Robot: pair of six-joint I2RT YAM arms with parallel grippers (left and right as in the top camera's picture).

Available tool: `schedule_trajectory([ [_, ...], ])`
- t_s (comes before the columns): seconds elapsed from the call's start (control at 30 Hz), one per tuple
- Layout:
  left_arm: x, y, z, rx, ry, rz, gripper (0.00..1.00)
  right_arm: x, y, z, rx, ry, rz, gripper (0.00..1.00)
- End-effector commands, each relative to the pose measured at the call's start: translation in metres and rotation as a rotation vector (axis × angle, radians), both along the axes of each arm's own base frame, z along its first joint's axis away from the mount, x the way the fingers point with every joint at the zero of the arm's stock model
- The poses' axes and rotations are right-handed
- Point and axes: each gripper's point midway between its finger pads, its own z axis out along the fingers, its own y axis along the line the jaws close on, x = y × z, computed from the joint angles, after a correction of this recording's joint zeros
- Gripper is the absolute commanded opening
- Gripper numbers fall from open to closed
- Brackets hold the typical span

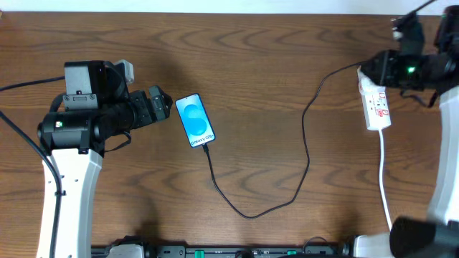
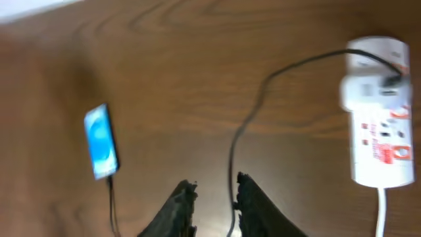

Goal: Plug charger to phone and switch on socket

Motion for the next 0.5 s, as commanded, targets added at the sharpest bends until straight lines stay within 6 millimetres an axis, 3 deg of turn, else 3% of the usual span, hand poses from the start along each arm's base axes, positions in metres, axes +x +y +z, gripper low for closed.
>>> schedule_trajectory([
  [0.0,0.001,0.002,0.0,0.004,0.002,0.008,0.98,-0.021,0.018,0.02,-0.087,-0.057,0.075,0.29],
  [0.2,0.001,0.002,0.0,0.004,0.002,0.008,0.98,-0.065,0.049,0.042,-0.119,-0.086,0.157,0.59],
  [0.23,0.001,0.002,0.0,0.004,0.002,0.008,0.98,-0.071,0.051,0.046,-0.115,-0.09,0.157,0.69],
  [0.3,0.001,0.002,0.0,0.004,0.002,0.008,0.98,-0.084,0.052,0.053,-0.106,-0.098,0.145,0.99],
  [0.47,0.001,0.002,0.0,0.004,0.002,0.008,0.98,-0.114,0.054,0.064,-0.083,-0.098,0.127,0.99],
])
